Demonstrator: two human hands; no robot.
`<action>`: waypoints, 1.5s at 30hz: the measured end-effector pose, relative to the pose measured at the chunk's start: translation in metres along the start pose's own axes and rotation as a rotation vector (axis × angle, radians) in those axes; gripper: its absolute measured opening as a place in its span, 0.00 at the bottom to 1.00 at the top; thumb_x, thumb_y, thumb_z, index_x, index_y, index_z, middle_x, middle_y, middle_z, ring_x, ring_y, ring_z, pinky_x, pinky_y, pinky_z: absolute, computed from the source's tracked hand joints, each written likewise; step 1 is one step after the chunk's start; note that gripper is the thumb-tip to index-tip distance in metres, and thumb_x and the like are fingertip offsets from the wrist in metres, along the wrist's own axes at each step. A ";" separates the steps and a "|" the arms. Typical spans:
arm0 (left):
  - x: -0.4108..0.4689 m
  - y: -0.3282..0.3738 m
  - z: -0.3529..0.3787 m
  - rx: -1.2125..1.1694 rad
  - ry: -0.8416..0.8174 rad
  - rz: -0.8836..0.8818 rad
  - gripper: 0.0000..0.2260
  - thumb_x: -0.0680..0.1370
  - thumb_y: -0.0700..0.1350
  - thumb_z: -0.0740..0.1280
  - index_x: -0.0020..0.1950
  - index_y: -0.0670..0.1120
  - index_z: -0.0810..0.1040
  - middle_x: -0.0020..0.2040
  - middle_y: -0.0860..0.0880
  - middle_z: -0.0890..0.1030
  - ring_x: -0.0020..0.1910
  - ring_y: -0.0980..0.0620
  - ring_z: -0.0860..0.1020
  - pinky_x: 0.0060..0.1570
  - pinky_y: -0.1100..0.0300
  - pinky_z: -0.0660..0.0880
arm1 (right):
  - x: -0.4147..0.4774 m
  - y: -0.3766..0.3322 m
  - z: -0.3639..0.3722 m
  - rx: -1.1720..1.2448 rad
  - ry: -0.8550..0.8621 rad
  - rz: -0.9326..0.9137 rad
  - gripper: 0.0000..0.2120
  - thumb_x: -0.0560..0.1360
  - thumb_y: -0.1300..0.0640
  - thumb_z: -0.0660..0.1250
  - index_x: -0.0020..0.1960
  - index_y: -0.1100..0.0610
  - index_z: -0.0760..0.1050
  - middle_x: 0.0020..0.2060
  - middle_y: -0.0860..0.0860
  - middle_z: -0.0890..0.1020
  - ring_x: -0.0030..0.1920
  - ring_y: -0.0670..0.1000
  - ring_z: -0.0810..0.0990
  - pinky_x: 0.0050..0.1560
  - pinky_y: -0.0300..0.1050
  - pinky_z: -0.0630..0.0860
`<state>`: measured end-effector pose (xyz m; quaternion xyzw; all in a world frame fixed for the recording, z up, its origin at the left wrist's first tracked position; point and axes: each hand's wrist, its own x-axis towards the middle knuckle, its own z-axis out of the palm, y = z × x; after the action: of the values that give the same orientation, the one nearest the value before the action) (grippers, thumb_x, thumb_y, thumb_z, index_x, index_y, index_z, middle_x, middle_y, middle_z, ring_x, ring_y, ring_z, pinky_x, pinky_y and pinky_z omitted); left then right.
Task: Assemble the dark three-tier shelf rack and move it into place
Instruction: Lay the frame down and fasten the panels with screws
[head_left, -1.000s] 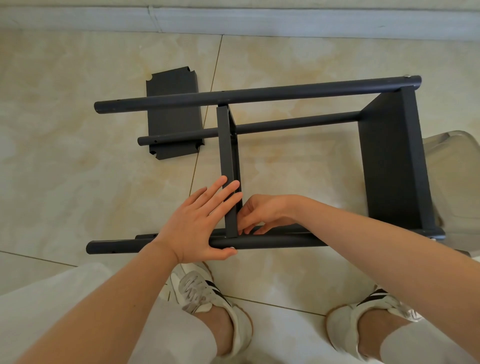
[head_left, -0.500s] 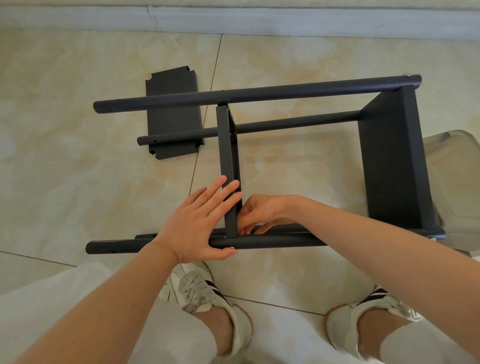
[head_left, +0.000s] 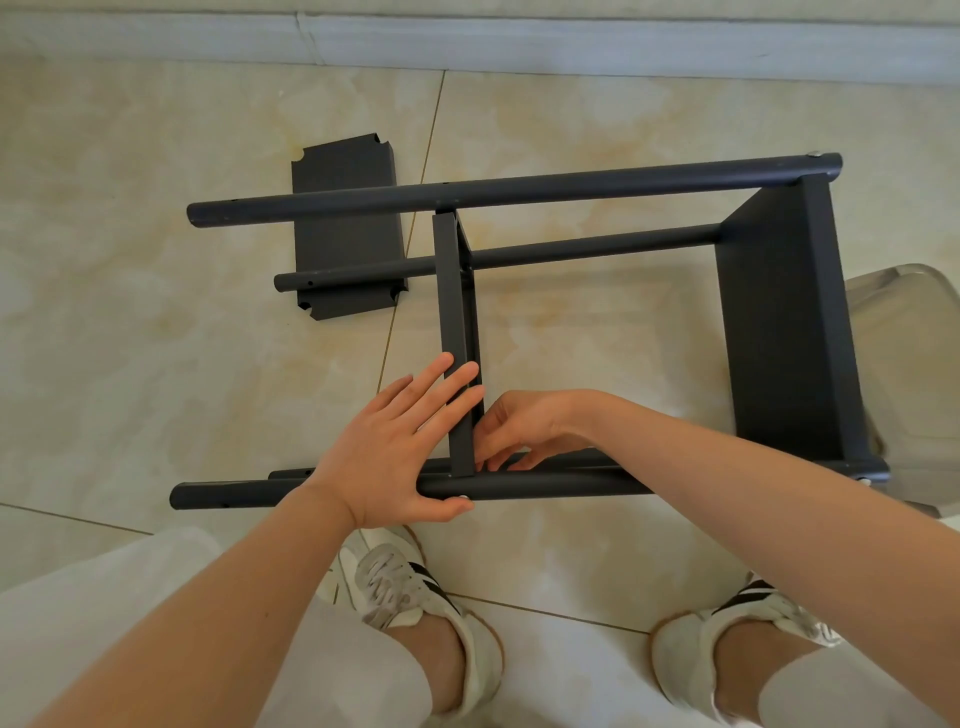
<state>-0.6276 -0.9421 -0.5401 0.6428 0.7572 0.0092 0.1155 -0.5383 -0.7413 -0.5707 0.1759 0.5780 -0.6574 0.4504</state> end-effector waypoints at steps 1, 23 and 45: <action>0.000 0.000 0.000 0.000 0.001 0.001 0.46 0.73 0.73 0.59 0.83 0.50 0.48 0.84 0.51 0.47 0.82 0.47 0.45 0.78 0.49 0.50 | 0.000 0.000 0.000 0.013 -0.002 -0.002 0.05 0.78 0.58 0.69 0.46 0.54 0.84 0.46 0.51 0.85 0.50 0.49 0.81 0.58 0.48 0.77; 0.001 0.000 -0.002 -0.007 -0.004 -0.003 0.46 0.73 0.73 0.59 0.83 0.50 0.49 0.84 0.51 0.47 0.82 0.47 0.45 0.78 0.49 0.50 | 0.002 0.004 0.000 0.058 -0.018 -0.003 0.07 0.77 0.58 0.70 0.52 0.59 0.83 0.48 0.54 0.85 0.52 0.52 0.83 0.64 0.53 0.77; 0.001 -0.001 0.000 -0.004 -0.011 -0.005 0.46 0.74 0.73 0.59 0.83 0.50 0.48 0.84 0.51 0.47 0.82 0.47 0.45 0.78 0.48 0.51 | 0.000 0.001 0.001 0.059 -0.015 0.032 0.04 0.77 0.58 0.70 0.48 0.57 0.83 0.45 0.53 0.85 0.50 0.53 0.83 0.60 0.52 0.78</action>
<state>-0.6283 -0.9414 -0.5407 0.6408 0.7581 0.0070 0.1210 -0.5372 -0.7424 -0.5715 0.1933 0.5521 -0.6683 0.4596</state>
